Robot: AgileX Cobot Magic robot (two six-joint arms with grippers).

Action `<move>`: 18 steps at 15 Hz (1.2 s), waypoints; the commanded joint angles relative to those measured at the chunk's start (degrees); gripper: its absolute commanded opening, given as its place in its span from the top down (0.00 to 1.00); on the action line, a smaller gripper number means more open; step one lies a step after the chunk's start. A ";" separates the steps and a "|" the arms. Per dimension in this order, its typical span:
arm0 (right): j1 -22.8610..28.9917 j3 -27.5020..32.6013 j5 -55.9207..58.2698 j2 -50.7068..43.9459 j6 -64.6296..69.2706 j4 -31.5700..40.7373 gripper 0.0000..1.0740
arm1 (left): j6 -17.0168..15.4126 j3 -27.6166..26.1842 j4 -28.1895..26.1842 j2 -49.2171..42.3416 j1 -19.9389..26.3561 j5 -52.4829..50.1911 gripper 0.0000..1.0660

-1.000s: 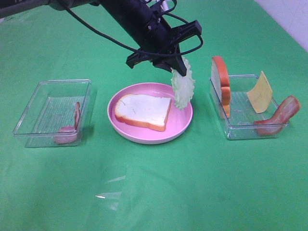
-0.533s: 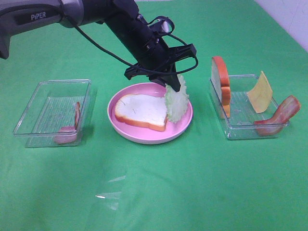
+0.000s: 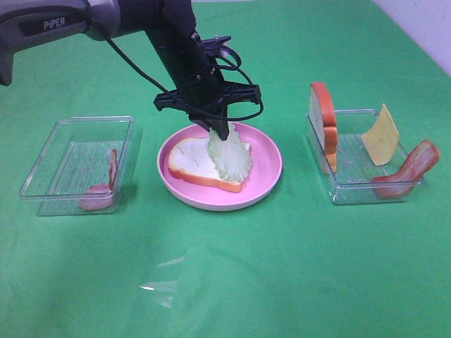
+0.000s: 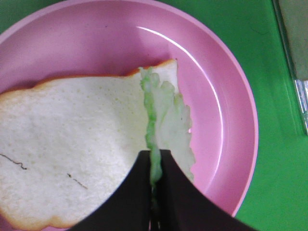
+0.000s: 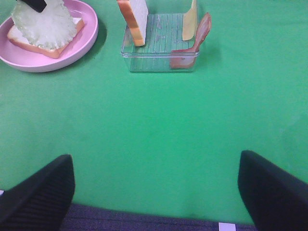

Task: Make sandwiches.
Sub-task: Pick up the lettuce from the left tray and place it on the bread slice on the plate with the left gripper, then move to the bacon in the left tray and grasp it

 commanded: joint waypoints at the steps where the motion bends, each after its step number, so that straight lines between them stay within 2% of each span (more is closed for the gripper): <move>1: 0.00 0.23 -0.23 -1.49 -0.74 0.00 0.17 | -0.40 -0.06 0.06 0.06 0.06 0.40 0.94; 2: 0.00 0.23 -0.23 -1.49 -0.74 0.00 0.17 | -0.40 -0.06 0.06 0.06 0.06 0.29 0.90; 3: 0.00 0.23 -0.23 -1.49 -0.74 0.00 0.17 | -0.40 -0.06 0.06 0.06 0.06 0.29 0.62; 4: 0.00 0.23 -0.23 -1.49 -0.74 0.00 0.17 | -0.40 -0.06 0.06 0.06 0.06 0.34 0.39; 5: 0.00 0.23 -0.23 -1.49 -0.74 0.00 0.17 | -0.29 -0.06 0.06 0.06 0.06 0.34 0.28; 6: 0.00 0.23 -0.23 -1.49 -0.74 0.00 0.17 | -0.17 -0.06 0.06 0.06 0.06 0.52 0.04; 8: 0.00 0.23 -0.23 -1.49 -0.74 0.00 0.17 | 0.11 -1.03 0.06 0.06 0.06 1.15 0.05; 11: 0.00 0.23 -0.23 -1.49 -0.74 0.00 0.17 | 0.11 -6.47 0.11 0.06 0.06 4.70 0.05; 15: 0.00 0.23 -0.23 -1.49 -0.74 0.00 0.17 | 0.06 -14.50 3.90 0.00 0.34 13.46 0.05; 18: 0.00 0.23 -0.23 -1.49 -0.74 0.00 0.17 | -0.57 -13.58 5.90 -4.76 0.86 13.35 0.05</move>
